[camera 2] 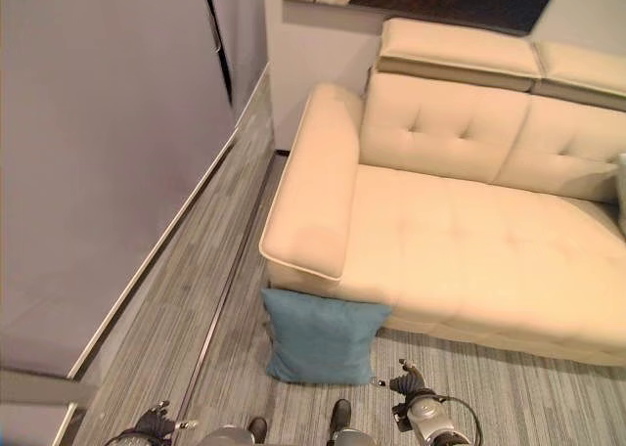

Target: Pick up all the scattered cushions and arrange them neatly on the sofa.

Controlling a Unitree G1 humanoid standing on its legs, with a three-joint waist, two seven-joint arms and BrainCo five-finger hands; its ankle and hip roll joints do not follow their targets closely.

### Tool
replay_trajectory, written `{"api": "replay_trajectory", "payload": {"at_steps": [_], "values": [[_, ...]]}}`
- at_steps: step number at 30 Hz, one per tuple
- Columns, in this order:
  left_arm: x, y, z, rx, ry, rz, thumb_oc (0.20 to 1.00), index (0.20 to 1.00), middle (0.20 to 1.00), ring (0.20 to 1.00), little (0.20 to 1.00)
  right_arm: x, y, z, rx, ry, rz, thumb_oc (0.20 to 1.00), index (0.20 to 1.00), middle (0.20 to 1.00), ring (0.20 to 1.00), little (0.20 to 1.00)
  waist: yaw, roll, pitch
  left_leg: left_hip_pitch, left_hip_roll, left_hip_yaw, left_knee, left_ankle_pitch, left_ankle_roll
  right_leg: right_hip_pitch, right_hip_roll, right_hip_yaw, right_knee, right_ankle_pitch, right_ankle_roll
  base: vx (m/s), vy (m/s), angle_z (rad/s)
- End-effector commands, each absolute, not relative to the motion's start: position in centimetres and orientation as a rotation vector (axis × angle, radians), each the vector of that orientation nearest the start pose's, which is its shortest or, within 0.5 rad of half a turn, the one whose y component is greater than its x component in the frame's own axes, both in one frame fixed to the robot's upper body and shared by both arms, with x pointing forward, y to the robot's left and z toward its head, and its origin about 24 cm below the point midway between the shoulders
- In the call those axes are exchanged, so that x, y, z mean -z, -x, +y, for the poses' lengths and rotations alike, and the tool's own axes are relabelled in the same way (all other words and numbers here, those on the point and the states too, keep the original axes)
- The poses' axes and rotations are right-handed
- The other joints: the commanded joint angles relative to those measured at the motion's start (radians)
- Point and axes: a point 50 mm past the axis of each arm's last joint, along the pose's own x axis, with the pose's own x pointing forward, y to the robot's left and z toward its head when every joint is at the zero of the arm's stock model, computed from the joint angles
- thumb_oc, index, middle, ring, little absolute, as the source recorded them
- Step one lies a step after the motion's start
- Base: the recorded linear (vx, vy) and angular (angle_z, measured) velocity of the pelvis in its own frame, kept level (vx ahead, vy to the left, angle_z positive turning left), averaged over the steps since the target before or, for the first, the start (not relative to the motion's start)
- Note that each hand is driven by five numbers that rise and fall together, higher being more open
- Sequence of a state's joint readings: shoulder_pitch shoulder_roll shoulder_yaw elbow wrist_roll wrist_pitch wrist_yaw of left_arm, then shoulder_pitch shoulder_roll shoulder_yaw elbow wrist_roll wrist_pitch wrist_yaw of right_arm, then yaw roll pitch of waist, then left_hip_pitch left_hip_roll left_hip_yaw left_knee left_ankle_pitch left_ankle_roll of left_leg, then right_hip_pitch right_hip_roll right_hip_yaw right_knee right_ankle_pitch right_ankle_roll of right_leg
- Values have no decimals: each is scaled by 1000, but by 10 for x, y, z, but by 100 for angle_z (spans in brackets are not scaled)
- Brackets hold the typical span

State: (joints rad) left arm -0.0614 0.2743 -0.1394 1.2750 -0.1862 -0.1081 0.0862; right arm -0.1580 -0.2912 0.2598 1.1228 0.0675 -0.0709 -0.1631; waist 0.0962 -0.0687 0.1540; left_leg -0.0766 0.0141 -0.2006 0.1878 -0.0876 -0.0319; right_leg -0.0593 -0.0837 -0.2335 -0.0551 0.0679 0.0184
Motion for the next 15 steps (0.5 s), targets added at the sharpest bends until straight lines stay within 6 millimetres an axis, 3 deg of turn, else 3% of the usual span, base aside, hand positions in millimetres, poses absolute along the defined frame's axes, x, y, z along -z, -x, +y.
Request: {"api": "replay_trajectory", "payload": {"at_steps": [1,2,3,5,9,15], "values": [[142,-137,252,-237,-210,1005,1000,1000,1000,1000,1000,113,-193,-251,168,433,808,1000,1000,1000,1000,1000,4,-12,55,-33,20,28,131,-21,-24,-14,-24,21,122,-120,29,98,-106,35],[140,-143,250,-236,-197,988,1000,1000,1000,1000,1000,113,-191,-255,184,427,815,1000,1000,1000,1000,1000,12,-23,68,-101,-7,59,87,-42,-14,9,-21,5,100,-137,29,84,-54,3],[140,-143,250,-236,-198,988,1000,1000,1000,1000,1000,113,-191,-255,184,427,815,1000,1000,1000,1000,1000,12,-23,68,-101,-8,59,87,-42,-14,9,-21,5,99,-137,29,126,-48,17],[138,-147,253,-240,-218,973,1000,1000,1000,1000,1000,111,-193,-257,197,433,804,1000,1000,1000,1000,1000,23,-20,72,-160,-24,90,25,6,-11,29,-7,-8,83,-144,32,104,46,47],[140,-137,259,-276,-197,993,1000,1000,1000,1000,1000,114,-189,-255,190,422,825,1000,1000,1000,1000,1000,36,-9,61,-126,-42,36,-6,7,5,11,11,42,144,-166,38,117,133,-29],[135,-139,271,-319,-206,979,1000,1000,1000,1000,1000,115,-190,-248,201,394,819,1000,1000,1000,1000,1000,44,-27,53,-96,-57,46,-33,-12,36,-3,-4,66,162,-163,54,69,81,-29]]}}
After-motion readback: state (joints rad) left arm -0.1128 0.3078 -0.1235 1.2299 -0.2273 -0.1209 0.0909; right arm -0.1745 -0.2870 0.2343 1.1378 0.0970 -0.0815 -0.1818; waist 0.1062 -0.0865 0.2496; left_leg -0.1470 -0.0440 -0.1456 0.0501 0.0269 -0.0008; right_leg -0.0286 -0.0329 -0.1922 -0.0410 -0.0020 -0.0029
